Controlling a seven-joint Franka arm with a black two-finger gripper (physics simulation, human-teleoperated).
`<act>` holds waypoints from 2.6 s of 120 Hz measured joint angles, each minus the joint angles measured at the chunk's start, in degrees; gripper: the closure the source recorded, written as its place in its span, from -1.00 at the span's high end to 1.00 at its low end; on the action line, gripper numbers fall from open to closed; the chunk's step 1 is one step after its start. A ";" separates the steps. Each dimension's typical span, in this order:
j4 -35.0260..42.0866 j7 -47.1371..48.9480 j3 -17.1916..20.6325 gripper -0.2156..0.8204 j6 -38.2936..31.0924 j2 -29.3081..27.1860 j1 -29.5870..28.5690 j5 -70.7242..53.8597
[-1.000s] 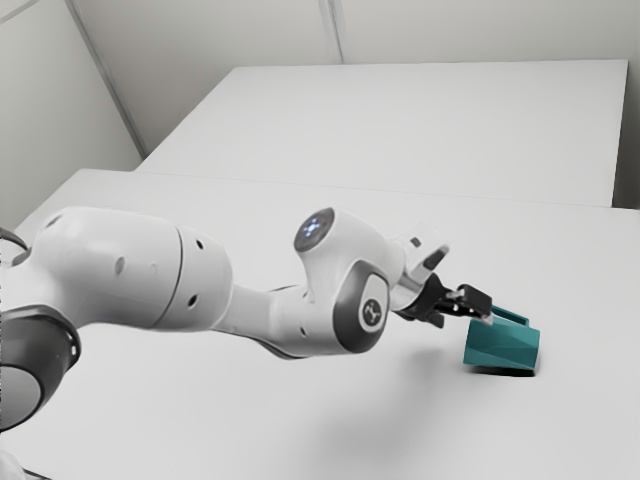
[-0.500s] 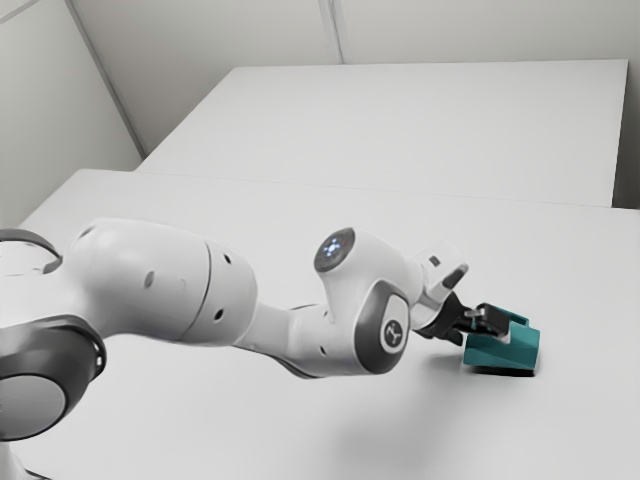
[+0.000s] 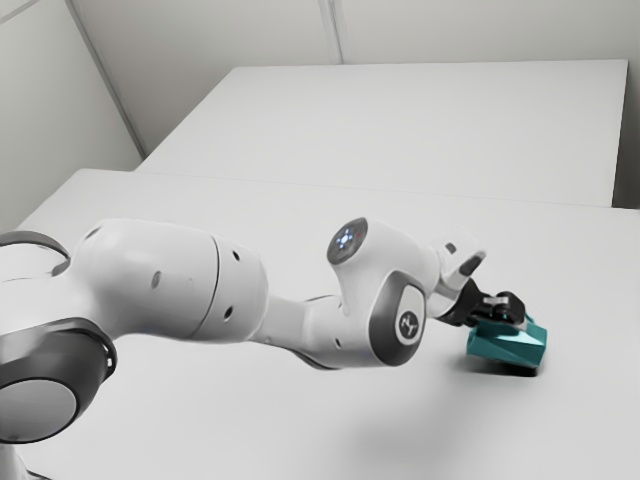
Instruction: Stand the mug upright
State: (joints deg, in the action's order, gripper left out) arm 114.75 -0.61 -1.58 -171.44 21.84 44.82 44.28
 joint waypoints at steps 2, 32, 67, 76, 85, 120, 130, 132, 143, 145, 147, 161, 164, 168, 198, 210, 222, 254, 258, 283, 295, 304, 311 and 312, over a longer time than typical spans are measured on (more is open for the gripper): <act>-0.15 0.00 0.00 -0.08 0.00 0.00 0.00 -0.02; -2.25 0.03 -0.05 -0.67 0.05 0.40 0.00 -0.83; -4.41 0.03 -0.51 -0.88 0.47 1.08 0.00 -3.48; -3.84 0.03 -0.62 -0.90 0.77 0.22 -0.04 -3.76; -2.87 0.04 -2.33 -0.91 2.96 -2.19 -0.16 -3.96; 0.53 0.78 -3.01 -0.93 22.46 -13.57 -19.11 -23.87; 0.70 1.33 -1.17 -0.93 28.14 -15.87 -27.18 -31.67; 0.72 1.43 -0.94 -0.93 29.26 -16.19 -28.52 -33.02; 0.75 1.95 0.56 -0.93 34.26 -16.95 -35.13 -39.52; 0.75 2.03 0.98 -0.93 34.98 -16.93 -36.26 -40.44; 0.75 2.11 1.32 -0.93 35.65 -16.90 -37.25 -41.26; 0.32 2.58 2.29 -0.93 39.33 -15.46 -40.87 -46.24; 0.22 2.63 2.34 -0.93 39.88 -14.96 -41.05 -46.97; 0.14 2.68 2.40 -0.93 40.57 -14.53 -41.26 -47.78; -1.05 2.26 4.45 -0.93 44.13 -12.80 -45.31 -51.43; -0.98 2.05 4.69 -0.93 44.76 -12.46 -47.05 -51.96; -0.79 1.86 4.73 -0.93 45.24 -12.40 -48.19 -52.24; -1.08 1.53 5.00 -0.93 45.32 -9.87 -48.80 -52.38; -1.13 1.51 5.09 -0.93 45.29 -9.77 -48.78 -52.38; -1.93 1.28 5.88 -0.72 45.76 -9.56 -48.69 -52.17; -1.99 1.13 5.94 -0.58 45.90 -9.38 -48.69 -52.03; -2.04 1.07 5.97 -0.37 45.96 -9.26 -48.69 -51.96; -2.08 1.03 5.97 -0.17 46.00 -9.24 -48.69 -51.91; -2.09 1.03 5.97 -0.15 46.00 -9.25 -48.69 -51.91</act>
State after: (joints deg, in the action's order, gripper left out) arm 112.66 0.42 4.39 -125.43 12.59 -3.87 -7.63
